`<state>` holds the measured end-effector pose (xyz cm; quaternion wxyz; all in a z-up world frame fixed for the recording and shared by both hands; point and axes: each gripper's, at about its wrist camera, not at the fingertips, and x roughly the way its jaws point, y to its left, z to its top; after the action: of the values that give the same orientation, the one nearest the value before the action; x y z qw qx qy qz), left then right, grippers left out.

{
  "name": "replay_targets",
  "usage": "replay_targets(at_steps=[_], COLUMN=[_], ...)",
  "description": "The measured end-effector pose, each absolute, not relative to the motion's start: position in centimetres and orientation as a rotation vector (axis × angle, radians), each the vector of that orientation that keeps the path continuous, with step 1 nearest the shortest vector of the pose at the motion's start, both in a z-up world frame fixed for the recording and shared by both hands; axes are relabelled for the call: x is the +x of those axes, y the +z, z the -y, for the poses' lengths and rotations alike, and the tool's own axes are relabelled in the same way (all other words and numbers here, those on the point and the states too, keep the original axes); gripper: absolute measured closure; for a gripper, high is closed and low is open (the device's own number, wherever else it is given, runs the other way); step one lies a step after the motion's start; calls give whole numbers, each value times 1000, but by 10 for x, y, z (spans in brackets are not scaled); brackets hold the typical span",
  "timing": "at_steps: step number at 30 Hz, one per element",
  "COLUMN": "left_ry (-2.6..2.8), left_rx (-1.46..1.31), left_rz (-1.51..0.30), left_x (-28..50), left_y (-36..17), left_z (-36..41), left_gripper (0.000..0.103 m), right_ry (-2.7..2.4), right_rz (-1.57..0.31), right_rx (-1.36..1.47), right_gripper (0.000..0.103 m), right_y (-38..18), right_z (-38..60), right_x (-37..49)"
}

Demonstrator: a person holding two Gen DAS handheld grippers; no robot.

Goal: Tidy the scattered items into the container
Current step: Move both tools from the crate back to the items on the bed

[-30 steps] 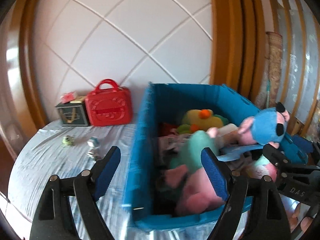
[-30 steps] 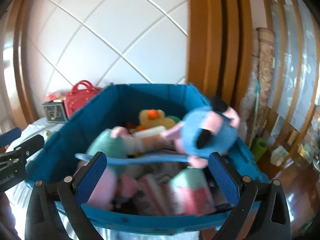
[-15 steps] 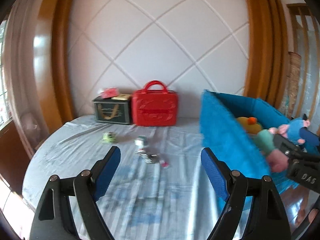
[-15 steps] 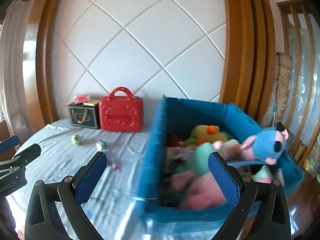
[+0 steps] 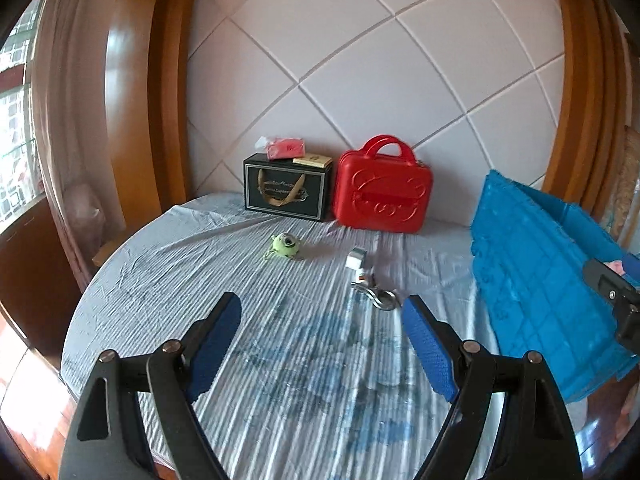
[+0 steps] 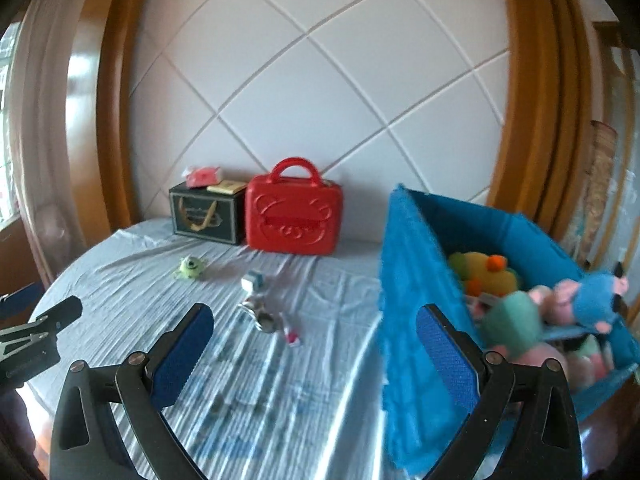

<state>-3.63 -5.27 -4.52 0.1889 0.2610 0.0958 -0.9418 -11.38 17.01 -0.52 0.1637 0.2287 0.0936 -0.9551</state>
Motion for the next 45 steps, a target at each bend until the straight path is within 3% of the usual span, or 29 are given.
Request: replay_targets(at_steps=[8,20,24,25,28,34,37,40,45], left_ry=[-2578,-2531,-2554,-2561,-2564,-2566,-2545,-2526,-2459], left_rx=[838,1100,1162,1173,1245,1302,1360,1373,1377], left_rz=[-270,-277,-285,-280,-280,-278,-242,-239,-193], left_x=[-109,-220,-261,-272,-309,-373,-394,-392,-363], left_y=[-76,-165,-199,-208,-243,-292,-312,-324,-320], left_z=[71,72,69,67,60,46,45,55,86], left_gripper=[20,21,21,22,38,39,54,60,61], right_ry=[-2607,-2479,-2498,-2506,-2511,-2503,-2481,-2451,-2362], right_rz=[-281,-316,-294,-291,-260,-203,-199,-220,-219], right_rx=[748,1040,1113,1131,1193,1278,1304,1323,1318], right_gripper=[0,1,18,22,25,25,25,25,26], right_y=[-45,-152,-183,-194,-223,-264,-278,-291,-302], right_z=[-133,-116,-119,-121,-125,-134,-128,-116,-87], right_x=[-191,-300,-326,-334,-355,-392,-407,-417,-423])
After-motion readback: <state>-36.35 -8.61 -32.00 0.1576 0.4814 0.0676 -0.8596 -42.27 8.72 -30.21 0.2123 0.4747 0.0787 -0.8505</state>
